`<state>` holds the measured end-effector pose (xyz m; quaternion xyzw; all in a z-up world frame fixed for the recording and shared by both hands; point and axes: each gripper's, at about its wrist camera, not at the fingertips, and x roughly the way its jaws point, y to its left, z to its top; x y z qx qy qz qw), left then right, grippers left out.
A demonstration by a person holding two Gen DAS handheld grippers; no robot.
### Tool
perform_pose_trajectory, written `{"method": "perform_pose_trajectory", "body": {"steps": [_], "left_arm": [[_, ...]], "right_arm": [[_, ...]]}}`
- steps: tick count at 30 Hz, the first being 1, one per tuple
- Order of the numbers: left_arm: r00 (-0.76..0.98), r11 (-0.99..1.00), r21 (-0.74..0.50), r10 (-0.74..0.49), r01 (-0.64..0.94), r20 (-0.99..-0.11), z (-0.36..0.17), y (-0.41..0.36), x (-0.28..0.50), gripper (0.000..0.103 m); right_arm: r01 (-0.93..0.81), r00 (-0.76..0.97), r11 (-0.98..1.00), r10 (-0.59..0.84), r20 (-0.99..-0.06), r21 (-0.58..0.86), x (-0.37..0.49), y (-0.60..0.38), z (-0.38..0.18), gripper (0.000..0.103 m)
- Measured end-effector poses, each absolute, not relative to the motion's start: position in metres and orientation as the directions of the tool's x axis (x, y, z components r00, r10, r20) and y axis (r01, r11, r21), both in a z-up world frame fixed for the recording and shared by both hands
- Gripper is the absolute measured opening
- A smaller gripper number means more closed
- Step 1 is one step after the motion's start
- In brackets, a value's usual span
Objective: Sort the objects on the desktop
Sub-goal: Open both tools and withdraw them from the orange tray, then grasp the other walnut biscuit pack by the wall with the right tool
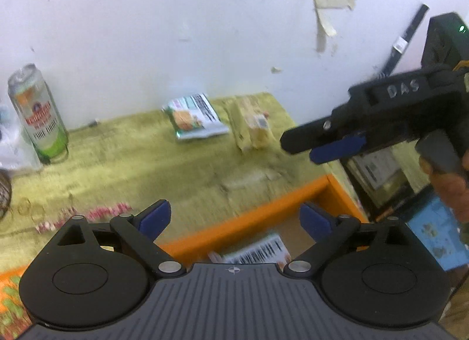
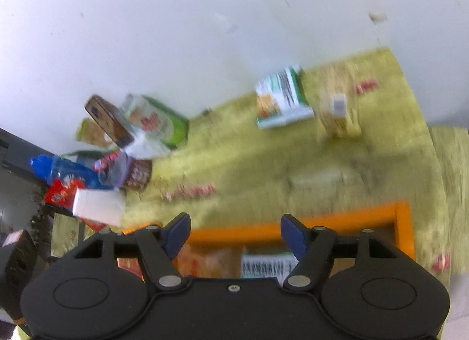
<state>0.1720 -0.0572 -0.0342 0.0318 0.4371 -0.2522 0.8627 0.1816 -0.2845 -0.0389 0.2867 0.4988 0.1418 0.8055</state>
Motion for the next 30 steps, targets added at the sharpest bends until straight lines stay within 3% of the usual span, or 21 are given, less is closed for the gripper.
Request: {"method": "perform_pose_trajectory", "body": {"steps": [2, 8, 23, 30], "left_arm": [[0.505, 0.877, -0.159, -0.399, 0.453, -0.765, -0.033, -0.055, 0.184, 0.096], [0.537, 0.896, -0.159, -0.382, 0.413, -0.752, -0.039, -0.048, 0.219, 0.096], [0.530, 0.911, -0.196, -0.374, 0.362, -0.761, -0.075, -0.033, 0.262, 0.097], [0.520, 0.917, -0.211, -0.368, 0.337, -0.771, -0.086, -0.020, 0.271, 0.097]], "right_arm": [[0.048, 0.472, 0.803, 0.506, -0.722, 0.593, 0.197, -0.284, -0.031, 0.075], [0.023, 0.478, 0.836, 0.472, -0.741, 0.548, 0.247, -0.276, -0.019, 0.084], [0.115, 0.284, 0.955, 0.231, -0.931, 0.272, 0.389, -0.234, -0.095, 0.092], [0.115, 0.198, 0.979, 0.145, -0.970, 0.169, 0.416, -0.220, -0.135, 0.092]]}}
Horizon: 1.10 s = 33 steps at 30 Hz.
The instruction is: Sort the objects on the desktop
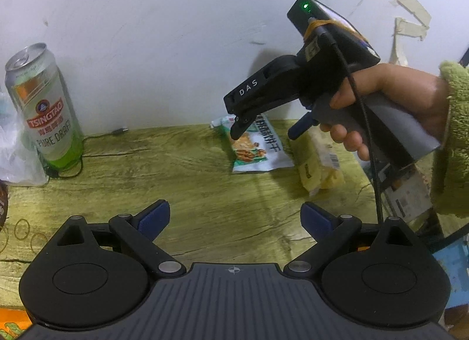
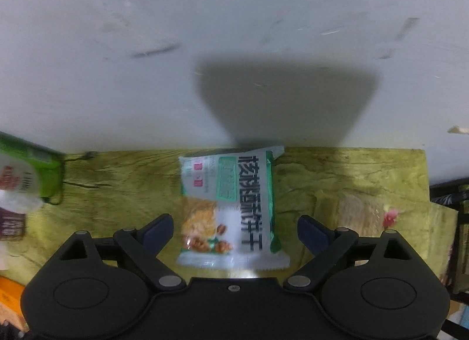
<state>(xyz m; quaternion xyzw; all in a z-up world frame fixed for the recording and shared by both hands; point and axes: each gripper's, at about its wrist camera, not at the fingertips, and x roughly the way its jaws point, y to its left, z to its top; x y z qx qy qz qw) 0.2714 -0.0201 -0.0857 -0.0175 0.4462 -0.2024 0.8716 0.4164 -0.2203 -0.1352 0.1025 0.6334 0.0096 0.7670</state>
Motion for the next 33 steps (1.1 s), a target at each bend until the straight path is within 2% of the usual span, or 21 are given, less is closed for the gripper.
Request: {"method": "perform_pose_trajectory", "body": {"steps": [7, 14, 25, 33], "left_arm": [[0.514, 0.920, -0.219, -0.366, 0.324, -0.776, -0.090, -0.013, 0.275, 0.097], [0.513, 0.923, -0.219, -0.361, 0.317, -0.779, -0.094, -0.008, 0.276, 0.097], [0.508, 0.928, -0.214, -0.349, 0.305, -0.788, -0.099, 0.002, 0.274, 0.097], [0.506, 0.931, -0.213, -0.343, 0.298, -0.791, -0.097, 0.008, 0.272, 0.097]], "right_arm": [[0.084, 0.165, 0.989, 0.107, -0.980, 0.122, 0.419, -0.210, -0.157, 0.090], [0.040, 0.186, 0.992, 0.114, -0.976, 0.124, 0.406, -0.207, -0.162, 0.073], [-0.164, 0.215, 0.982, 0.126, -0.969, 0.092, 0.359, -0.183, -0.156, 0.072], [-0.403, 0.217, 0.914, 0.138, -0.966, 0.041, 0.338, -0.155, -0.131, 0.072]]}}
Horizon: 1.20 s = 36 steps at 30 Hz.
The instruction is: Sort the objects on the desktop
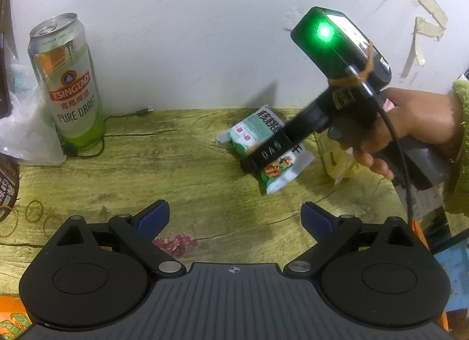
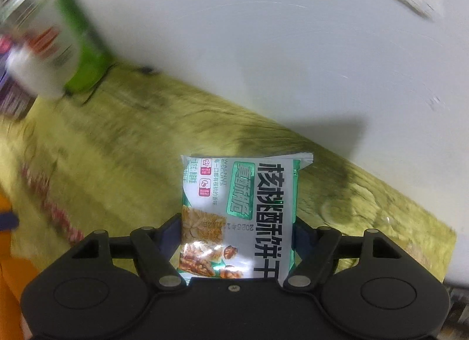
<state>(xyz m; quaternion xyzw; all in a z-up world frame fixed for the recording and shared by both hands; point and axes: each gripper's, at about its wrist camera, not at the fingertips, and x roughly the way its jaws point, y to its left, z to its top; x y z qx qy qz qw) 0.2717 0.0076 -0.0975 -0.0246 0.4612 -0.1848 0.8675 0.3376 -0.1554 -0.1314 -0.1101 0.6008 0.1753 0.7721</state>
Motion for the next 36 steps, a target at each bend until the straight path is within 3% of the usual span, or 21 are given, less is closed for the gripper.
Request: {"method": "perform_pose_trajectory", "body": {"steps": [13, 17, 26, 36], "left_arm": [[0.501, 0.930, -0.213, -0.342, 0.299, -0.795, -0.097, 0.007, 0.269, 0.097], [0.500, 0.932, -0.210, -0.338, 0.295, -0.798, -0.097, 0.006, 0.269, 0.097], [0.498, 0.932, -0.212, -0.339, 0.296, -0.798, -0.098, 0.003, 0.272, 0.098], [0.492, 0.930, -0.207, -0.339, 0.303, -0.801, -0.098, 0.001, 0.273, 0.098]], "right_arm": [[-0.666, 0.185, 0.745, 0.211, -0.960, 0.035, 0.318, -0.116, -0.124, 0.073], [-0.679, 0.197, 0.734, 0.215, -0.956, 0.025, 0.316, -0.112, -0.124, 0.080], [-0.633, 0.244, 0.771, 0.275, -0.930, 0.062, 0.313, -0.125, -0.101, 0.086], [-0.374, 0.274, 0.893, 0.366, -0.889, 0.252, 0.305, -0.182, -0.078, 0.088]]}}
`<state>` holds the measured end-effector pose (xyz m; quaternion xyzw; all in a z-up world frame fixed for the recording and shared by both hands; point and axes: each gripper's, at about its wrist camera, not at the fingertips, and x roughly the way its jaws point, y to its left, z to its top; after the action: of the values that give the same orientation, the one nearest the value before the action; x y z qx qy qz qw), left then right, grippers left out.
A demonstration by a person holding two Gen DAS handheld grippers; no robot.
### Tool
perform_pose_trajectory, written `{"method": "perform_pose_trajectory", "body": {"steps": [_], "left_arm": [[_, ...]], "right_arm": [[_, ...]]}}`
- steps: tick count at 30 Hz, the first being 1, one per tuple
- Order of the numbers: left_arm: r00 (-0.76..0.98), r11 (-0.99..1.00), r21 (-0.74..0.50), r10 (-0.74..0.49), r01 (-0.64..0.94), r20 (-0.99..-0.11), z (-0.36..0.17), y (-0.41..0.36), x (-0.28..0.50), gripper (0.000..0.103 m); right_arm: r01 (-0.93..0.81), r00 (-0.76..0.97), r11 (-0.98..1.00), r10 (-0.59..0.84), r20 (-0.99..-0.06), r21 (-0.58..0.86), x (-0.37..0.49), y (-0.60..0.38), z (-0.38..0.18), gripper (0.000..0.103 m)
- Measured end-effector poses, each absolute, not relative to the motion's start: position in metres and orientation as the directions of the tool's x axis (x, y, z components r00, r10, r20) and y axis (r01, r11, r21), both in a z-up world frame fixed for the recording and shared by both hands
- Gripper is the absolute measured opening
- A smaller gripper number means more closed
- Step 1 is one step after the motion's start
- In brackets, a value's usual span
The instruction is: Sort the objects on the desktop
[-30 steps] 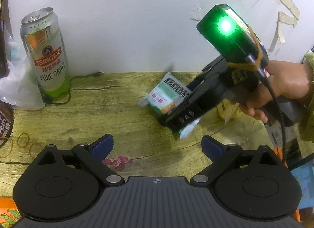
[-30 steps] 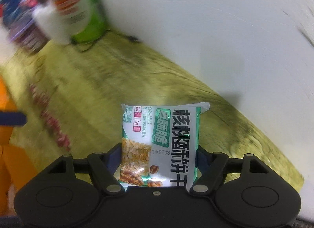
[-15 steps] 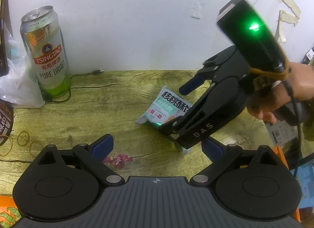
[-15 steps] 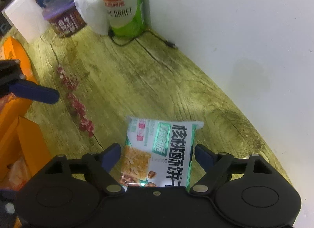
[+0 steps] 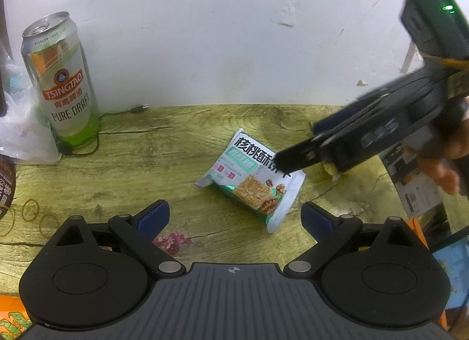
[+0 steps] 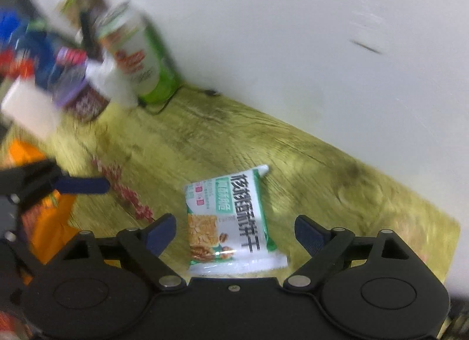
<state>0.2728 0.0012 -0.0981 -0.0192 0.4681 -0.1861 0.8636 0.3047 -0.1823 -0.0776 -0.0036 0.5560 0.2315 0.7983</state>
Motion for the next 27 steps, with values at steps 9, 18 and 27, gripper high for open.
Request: {"method": "perform_pose_trajectory", "body": {"steps": [9, 18, 27], "left_arm": [[0.491, 0.935, -0.200, -0.327, 0.293, -0.808, -0.100, 0.003, 0.275, 0.098], [0.491, 0.938, -0.198, -0.320, 0.285, -0.810, -0.103, 0.002, 0.280, 0.098], [0.502, 0.920, -0.223, -0.366, 0.322, -0.784, -0.105, 0.002, 0.286, 0.098]], "right_arm": [[-0.043, 0.251, 0.840, 0.533, -0.808, 0.541, 0.297, -0.225, -0.079, 0.089], [0.130, 0.239, 0.732, 0.631, -0.738, 0.669, 0.294, -0.237, -0.087, 0.090], [0.255, 0.228, 0.672, 0.657, -0.719, 0.695, 0.291, -0.241, -0.100, 0.092]]}}
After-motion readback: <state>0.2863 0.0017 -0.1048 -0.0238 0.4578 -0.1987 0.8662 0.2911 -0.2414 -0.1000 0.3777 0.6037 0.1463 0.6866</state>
